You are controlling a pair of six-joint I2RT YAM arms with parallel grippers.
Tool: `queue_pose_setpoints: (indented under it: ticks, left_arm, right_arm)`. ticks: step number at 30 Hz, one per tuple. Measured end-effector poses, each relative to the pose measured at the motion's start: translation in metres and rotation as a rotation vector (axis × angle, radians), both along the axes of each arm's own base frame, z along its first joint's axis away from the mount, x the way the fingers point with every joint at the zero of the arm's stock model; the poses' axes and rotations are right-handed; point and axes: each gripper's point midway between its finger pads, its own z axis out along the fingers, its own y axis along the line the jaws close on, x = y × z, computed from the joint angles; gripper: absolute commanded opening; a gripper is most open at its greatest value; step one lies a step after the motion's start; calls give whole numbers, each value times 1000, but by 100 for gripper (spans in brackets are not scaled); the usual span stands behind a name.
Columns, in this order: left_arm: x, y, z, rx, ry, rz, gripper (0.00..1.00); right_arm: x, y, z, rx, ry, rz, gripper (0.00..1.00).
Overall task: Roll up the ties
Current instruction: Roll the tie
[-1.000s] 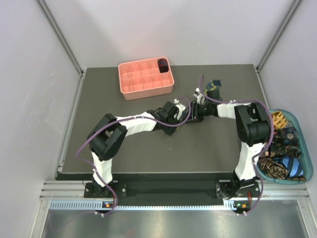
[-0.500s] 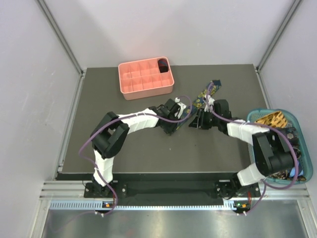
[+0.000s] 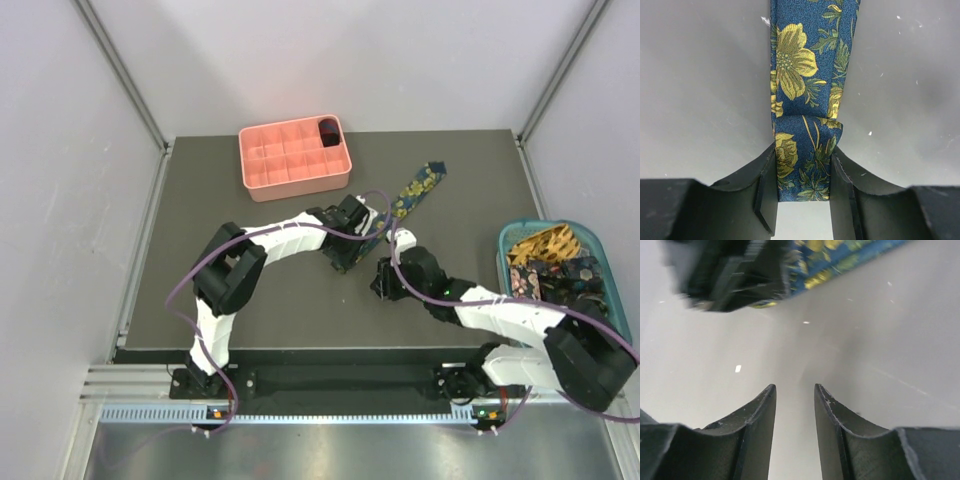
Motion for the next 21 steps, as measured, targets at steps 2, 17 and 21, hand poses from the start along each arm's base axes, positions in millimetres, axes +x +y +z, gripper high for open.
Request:
queue_pose_setpoints:
  ticks: [2,17,21]
  left_arm:
    - [-2,1,0,3,8,-2,23]
    - [-18,6,-2,50,63,4,23]
    - [-25,9,-2,74,91,10,22]
  right_arm:
    - [-7,7,8,2,-53,20,39]
    - [-57,96,24,-303,-355,352,37]
    - [-47,121,26,-429,-408,368,40]
